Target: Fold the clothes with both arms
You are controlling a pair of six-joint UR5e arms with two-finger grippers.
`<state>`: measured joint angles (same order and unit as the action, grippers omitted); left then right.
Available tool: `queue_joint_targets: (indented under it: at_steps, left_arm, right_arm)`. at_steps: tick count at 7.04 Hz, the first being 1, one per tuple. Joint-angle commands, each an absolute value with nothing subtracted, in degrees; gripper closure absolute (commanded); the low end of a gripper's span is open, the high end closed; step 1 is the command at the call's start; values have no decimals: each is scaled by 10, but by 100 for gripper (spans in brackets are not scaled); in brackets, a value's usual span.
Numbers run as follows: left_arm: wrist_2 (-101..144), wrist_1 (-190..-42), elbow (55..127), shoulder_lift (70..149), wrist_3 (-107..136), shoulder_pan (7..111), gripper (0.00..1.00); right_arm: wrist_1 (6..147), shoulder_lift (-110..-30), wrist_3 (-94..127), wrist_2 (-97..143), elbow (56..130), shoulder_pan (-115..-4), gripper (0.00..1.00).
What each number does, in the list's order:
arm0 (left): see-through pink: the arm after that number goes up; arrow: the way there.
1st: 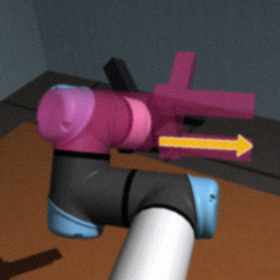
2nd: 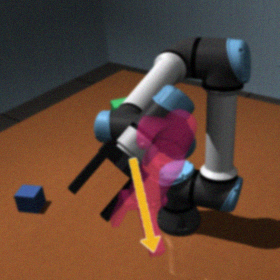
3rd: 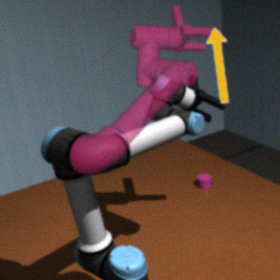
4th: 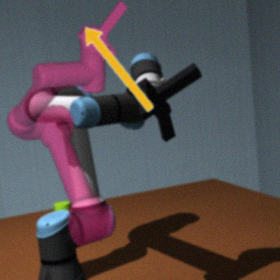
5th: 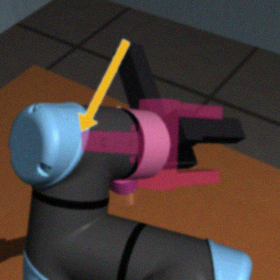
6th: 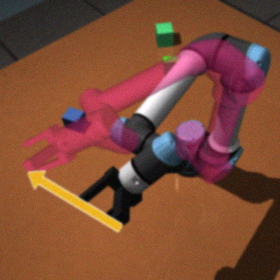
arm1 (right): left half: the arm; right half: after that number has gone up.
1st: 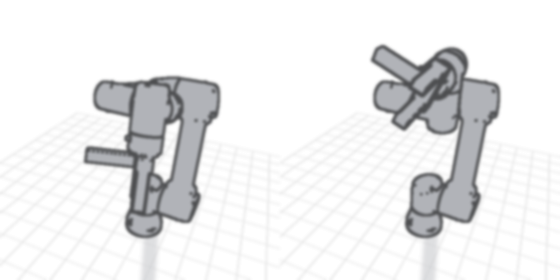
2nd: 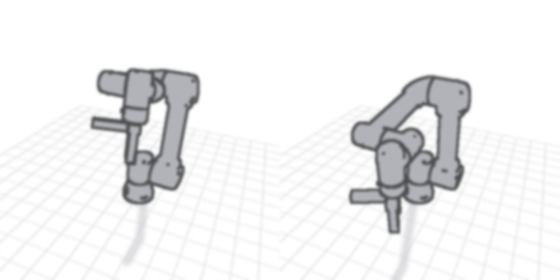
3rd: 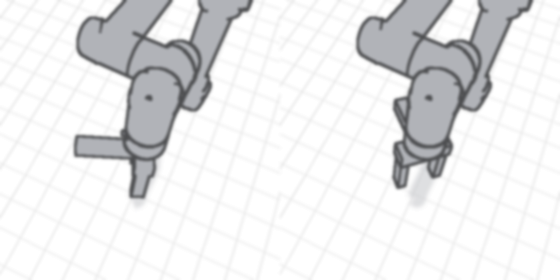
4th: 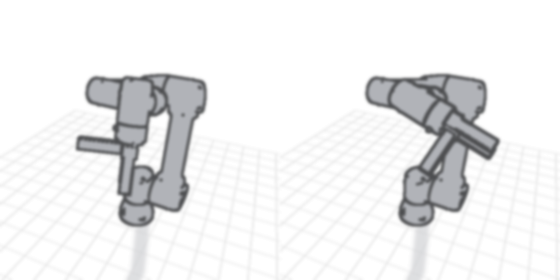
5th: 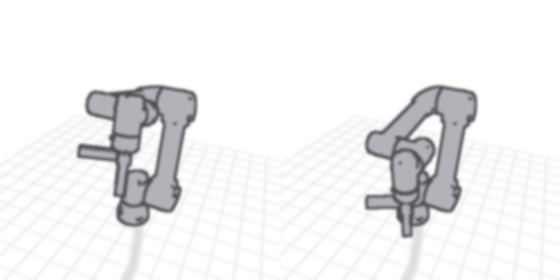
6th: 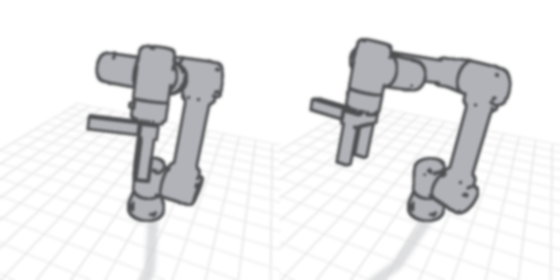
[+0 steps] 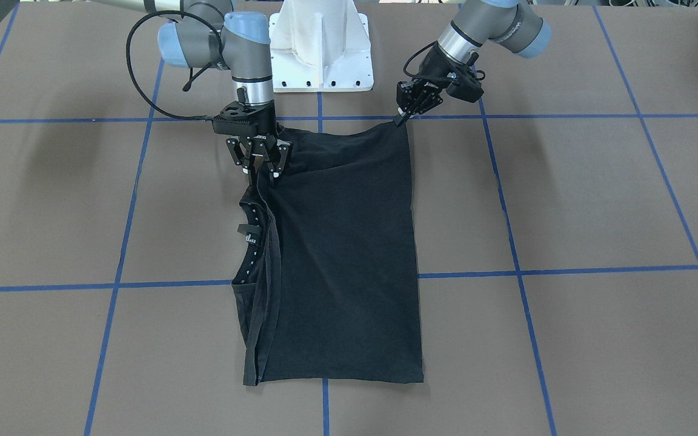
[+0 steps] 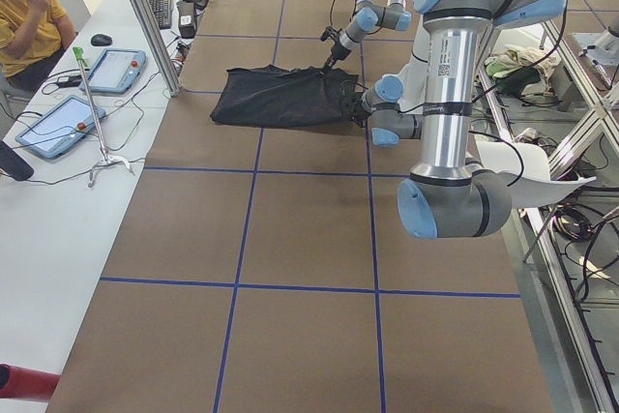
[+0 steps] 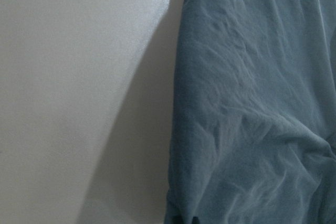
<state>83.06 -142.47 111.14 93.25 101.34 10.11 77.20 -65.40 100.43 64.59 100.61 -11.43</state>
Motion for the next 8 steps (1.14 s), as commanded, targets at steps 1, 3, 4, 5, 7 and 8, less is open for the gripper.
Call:
queue_joint_targets:
  at_steps: [1,3,4,5,7,8]
  left_arm:
    - [831,-1425,1111,933,1013,101,100]
    - [830,-1425,1112,933,1013,101,100]
    - [831,-1425,1112,933,1013,100,100]
    - [831,-1425,1123,937,1013,101,100]
    - [831,-1424,1178,922,1013,93,100]
    - [831,-1424,1214,909,1020,71,100]
  right_arm:
    - [772,-653,1005,647,1009,-114,100]
    - [772,-654,999,651,1019,-116,100]
    - [773,-660,998,654,1040,-117,100]
    - [773,-670,998,654,1064,-115,100]
    - [778,-714,998,653,1142,-82,100]
    - [779,-740,999,649,1183,-55,100]
